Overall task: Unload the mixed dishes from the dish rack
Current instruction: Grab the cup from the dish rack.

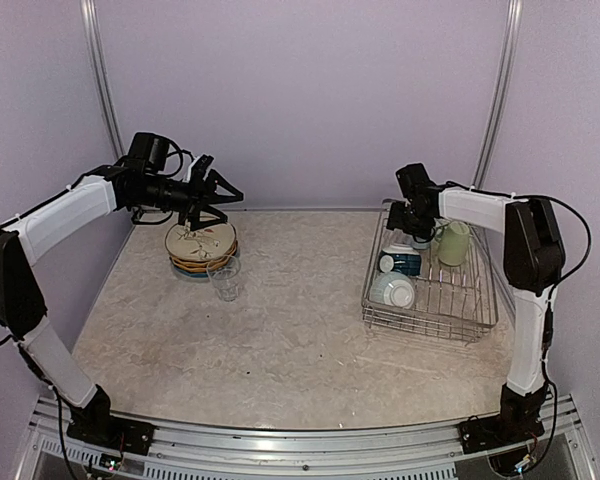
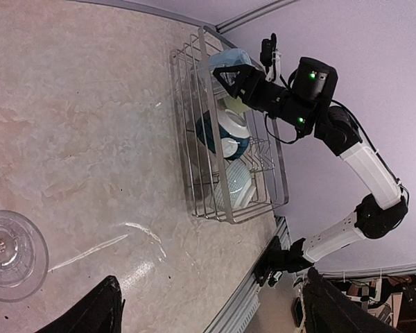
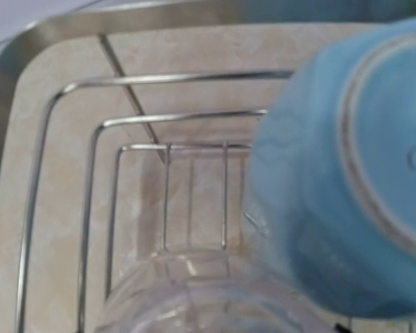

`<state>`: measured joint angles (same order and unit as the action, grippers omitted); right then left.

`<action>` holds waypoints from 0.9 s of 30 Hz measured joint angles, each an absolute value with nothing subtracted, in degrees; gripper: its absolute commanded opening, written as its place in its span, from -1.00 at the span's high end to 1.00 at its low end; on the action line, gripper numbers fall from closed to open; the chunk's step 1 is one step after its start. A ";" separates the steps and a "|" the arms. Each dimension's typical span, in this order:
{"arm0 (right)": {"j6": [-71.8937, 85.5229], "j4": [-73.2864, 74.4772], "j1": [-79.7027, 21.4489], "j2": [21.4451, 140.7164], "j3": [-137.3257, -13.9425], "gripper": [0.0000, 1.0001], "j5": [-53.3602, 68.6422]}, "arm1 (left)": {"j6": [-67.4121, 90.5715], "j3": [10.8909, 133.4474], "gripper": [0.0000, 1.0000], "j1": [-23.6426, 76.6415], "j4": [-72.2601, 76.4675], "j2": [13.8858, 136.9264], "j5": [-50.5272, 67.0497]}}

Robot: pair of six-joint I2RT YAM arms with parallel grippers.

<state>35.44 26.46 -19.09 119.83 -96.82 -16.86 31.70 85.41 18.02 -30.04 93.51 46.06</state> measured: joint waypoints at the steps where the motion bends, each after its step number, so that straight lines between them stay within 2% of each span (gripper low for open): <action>1: 35.42 26.20 -19.09 119.87 -96.82 -0.24 -16.80 | 31.70 85.41 -0.70 18.02 -30.04 93.51 46.09; 7: 35.44 25.85 -19.07 119.83 -96.82 0.04 -16.67 | 31.70 85.41 -0.70 18.02 -30.04 93.51 46.06; 12: 35.44 24.88 -19.11 117.97 -94.39 0.17 -15.97 | 31.70 85.41 -0.70 18.02 -30.04 93.51 46.06; 27: 35.00 18.72 -19.11 97.38 -80.05 0.67 -14.92 | 32.58 85.41 -0.70 18.15 -30.02 93.51 46.19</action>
